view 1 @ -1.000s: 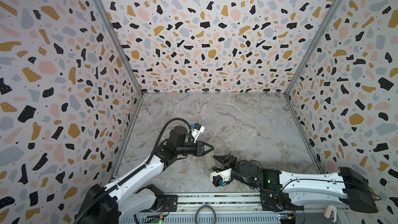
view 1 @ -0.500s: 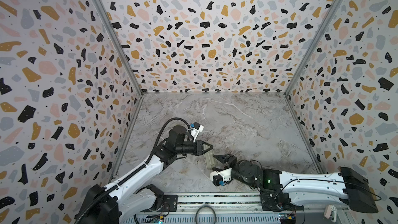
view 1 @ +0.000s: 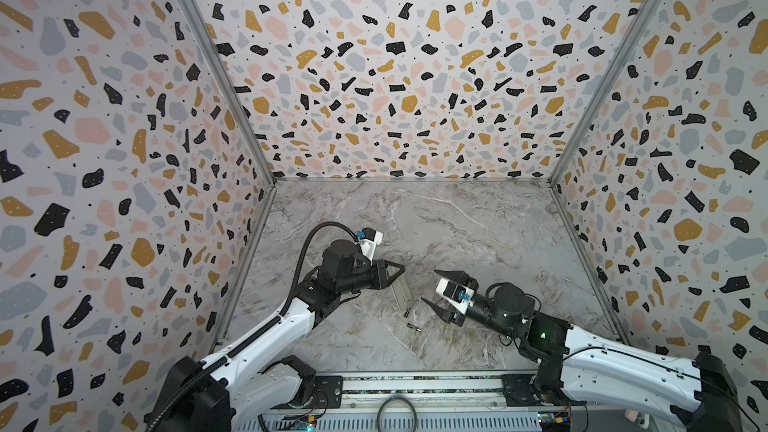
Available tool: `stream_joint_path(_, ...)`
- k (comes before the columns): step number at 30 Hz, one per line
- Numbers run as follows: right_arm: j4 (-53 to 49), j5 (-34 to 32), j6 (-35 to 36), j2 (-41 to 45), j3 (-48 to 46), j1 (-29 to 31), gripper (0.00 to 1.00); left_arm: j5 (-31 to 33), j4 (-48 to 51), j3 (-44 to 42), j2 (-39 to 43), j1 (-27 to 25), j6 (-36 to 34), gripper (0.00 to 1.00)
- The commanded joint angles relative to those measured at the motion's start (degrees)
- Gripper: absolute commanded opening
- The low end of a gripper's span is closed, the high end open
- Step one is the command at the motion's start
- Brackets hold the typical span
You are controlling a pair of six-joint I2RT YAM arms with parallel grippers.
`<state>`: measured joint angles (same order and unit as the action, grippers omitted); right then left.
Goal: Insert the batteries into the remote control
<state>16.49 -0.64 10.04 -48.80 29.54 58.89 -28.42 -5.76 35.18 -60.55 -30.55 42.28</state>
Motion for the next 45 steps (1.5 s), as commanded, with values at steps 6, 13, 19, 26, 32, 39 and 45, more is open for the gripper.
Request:
stream_joint_path(6, -7.7, 13.5, -19.6, -11.5, 8.5, -6.6, 0.70, 14.7, -10.4, -1.4, -0.3, -2.8, 5.2, 0.00)
stream_joint_path(13, -9.0, 17.2, -20.5, -18.0, 11.5, -8.3, 0.69, 19.0, -10.6, -1.5, -1.7, -4.8, 5.3, 0.00)
stream_joint_path(19, -8.7, 19.5, -21.4, -21.7, 12.3, -9.3, 0.66, 20.1, -10.5, -1.0, -2.9, -5.8, 4.7, 0.00)
stream_joint_path(26, -7.6, 20.8, -21.4, -24.4, 12.6, -9.8, 0.64, 20.4, -10.9, -0.9, -3.8, -6.9, 4.5, 0.00)
stream_joint_path(32, -6.2, 21.2, -21.5, -25.6, 12.3, -9.9, 0.60, 20.0, -10.8, -0.9, -4.5, -7.7, 4.2, 0.00)
stream_joint_path(39, -5.9, 21.1, -21.5, -26.1, 12.0, -10.0, 0.52, 19.7, -10.9, -0.8, -4.8, -8.2, 4.0, 0.00)
stream_joint_path(45, -5.8, 21.0, -21.4, -26.8, 11.8, -10.0, 0.47, 19.7, -11.0, -0.7, -4.9, -8.5, 4.1, 0.00)
